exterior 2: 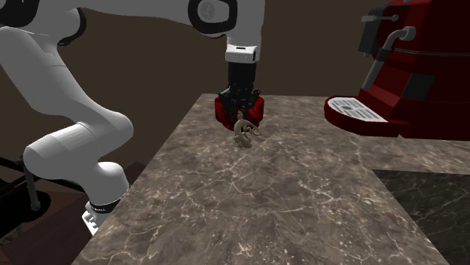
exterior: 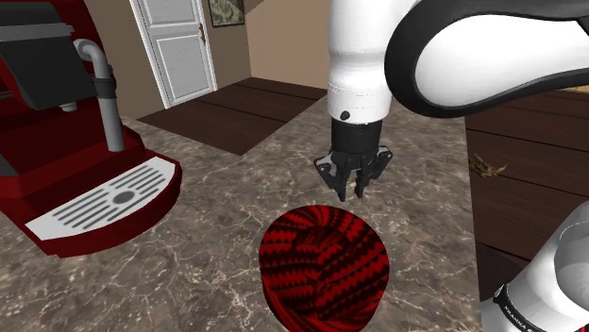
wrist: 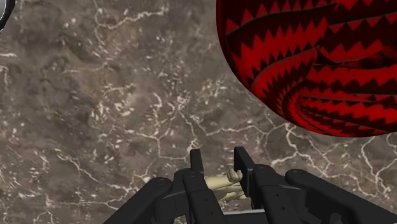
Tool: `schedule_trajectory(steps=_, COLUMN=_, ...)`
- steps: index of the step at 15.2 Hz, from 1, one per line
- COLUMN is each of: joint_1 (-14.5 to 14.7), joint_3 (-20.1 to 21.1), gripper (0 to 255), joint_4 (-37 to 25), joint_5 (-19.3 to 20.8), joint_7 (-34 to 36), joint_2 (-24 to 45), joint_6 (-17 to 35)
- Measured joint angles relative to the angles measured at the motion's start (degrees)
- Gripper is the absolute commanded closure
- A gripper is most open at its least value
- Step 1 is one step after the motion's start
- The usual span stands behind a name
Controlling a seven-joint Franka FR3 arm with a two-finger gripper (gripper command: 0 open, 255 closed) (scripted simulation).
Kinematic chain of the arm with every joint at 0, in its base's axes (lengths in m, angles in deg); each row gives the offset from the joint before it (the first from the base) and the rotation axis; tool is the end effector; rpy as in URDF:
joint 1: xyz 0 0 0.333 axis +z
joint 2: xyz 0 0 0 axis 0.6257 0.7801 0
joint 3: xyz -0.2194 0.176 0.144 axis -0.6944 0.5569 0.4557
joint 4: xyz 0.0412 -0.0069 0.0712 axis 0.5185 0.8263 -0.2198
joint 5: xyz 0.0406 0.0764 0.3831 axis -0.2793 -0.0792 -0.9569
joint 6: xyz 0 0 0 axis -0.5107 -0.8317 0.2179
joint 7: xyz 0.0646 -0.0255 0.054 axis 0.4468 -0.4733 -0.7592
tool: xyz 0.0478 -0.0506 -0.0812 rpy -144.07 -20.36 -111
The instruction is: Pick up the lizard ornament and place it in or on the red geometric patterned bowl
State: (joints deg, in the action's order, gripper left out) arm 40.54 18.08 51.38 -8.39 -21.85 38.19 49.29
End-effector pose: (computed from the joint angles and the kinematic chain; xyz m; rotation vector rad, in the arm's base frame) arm 0.3394 0.2797 0.5279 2.9670 -0.6815 0.0046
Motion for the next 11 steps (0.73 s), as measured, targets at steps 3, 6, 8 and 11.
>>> schedule_trajectory(steps=3, joint_1=-0.1, joint_3=-0.35, gripper=255, joint_4=-2.31, joint_5=0.18, joint_7=-0.05, joint_2=-0.09, joint_6=-2.39)
schedule_trajectory(steps=6, joint_1=-0.18, joint_3=-0.73, gripper=255, joint_4=-4.31, joint_5=0.29, joint_7=-0.17, joint_2=-0.25, joint_6=-4.56)
schedule_trajectory(steps=8, joint_1=-0.26, joint_3=-0.82, gripper=255, joint_4=-5.87, joint_5=0.43, joint_7=-0.07, joint_2=-0.09, joint_6=-5.97)
schedule_trajectory(steps=11, joint_1=-0.43, joint_3=-1.08, gripper=255, joint_4=-8.42, joint_5=0.68, joint_7=-0.07, joint_2=0.16, joint_6=-8.29)
